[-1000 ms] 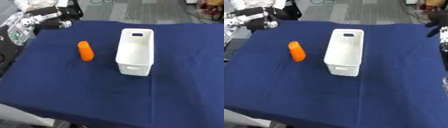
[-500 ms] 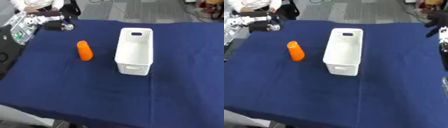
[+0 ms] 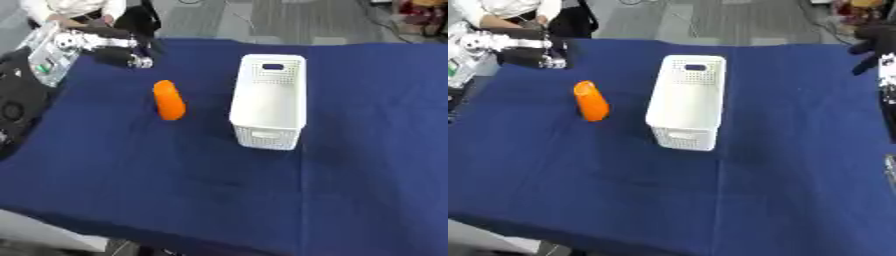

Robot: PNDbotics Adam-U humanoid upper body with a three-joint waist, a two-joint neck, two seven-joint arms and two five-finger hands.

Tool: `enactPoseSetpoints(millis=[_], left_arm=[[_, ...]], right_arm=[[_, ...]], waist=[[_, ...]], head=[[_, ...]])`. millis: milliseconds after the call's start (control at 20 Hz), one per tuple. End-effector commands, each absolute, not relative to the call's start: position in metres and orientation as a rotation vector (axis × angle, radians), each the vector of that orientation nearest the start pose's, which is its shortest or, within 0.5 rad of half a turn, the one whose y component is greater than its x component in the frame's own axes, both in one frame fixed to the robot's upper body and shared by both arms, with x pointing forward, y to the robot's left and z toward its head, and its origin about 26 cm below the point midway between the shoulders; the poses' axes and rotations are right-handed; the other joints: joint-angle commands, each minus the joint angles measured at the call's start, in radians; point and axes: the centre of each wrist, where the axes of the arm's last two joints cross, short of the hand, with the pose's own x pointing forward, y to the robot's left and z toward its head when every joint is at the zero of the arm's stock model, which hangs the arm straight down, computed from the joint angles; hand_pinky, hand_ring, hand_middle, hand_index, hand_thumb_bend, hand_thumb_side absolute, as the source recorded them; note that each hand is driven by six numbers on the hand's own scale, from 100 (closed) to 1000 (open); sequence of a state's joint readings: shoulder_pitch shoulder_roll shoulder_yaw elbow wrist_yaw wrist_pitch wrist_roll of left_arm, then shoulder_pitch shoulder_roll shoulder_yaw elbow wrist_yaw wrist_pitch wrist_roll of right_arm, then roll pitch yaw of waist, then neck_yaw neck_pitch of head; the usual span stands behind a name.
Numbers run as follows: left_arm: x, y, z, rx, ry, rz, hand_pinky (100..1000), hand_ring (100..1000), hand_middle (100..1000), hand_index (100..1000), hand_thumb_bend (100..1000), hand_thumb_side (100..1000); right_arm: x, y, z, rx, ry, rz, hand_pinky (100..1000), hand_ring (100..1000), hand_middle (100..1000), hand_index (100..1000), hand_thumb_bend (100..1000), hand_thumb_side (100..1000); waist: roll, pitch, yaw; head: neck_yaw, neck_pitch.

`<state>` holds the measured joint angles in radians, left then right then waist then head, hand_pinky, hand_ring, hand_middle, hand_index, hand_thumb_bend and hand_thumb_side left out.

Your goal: Pick up objects on the table and place them in the box.

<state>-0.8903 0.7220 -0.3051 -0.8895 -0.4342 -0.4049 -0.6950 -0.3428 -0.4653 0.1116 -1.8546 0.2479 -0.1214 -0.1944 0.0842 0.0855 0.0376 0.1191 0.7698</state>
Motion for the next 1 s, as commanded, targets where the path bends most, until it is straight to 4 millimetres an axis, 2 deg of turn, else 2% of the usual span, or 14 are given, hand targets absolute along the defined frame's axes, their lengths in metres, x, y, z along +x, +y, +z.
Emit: enactPoseSetpoints(millis=[50,300,550,800,1000], left_arm=[[0.456,0.379,0.220,0.426,-1.223,-1.795,800,934,1000,1000,577,1000],[0.456,0.376,0.223,0.355,-1.168,-1.869,828,954,1000,1000,622,1000],[0.456,0.371,0.224,0.377,-1.122,-1.945,898,993,1000,1000,560,999],[0.456,0.369,0.224,0.389,-1.100,-2.003,897,977,1000,1000,514,952],[0.455,0.369,0.222,0.385,-1.088,-2.039,899,974,1000,1000,518,952]], right_arm=[[0.324,-0.263,0.194,-0.541,-2.343,0.565,427,588,665,681,100,935],[0.324,-0.263,0.195,-0.541,-2.344,0.566,427,588,665,681,100,935],[0.324,-0.263,0.195,-0.537,-2.345,0.568,428,588,665,681,100,934],[0.324,-0.263,0.196,-0.538,-2.346,0.570,428,588,665,681,100,934],[0.324,-0.263,0.196,-0.539,-2.348,0.572,429,589,665,681,100,935]], waist=[[-0.002,-0.010,-0.001],[-0.001,-0.010,-0.002],[0.001,-0.010,-0.004],[0.004,-0.011,-0.005],[0.006,-0.011,-0.006]], head=[[0.005,0.000],[0.003,0.000],[0.001,0.000],[-0.002,0.000],[-0.006,0.000]])
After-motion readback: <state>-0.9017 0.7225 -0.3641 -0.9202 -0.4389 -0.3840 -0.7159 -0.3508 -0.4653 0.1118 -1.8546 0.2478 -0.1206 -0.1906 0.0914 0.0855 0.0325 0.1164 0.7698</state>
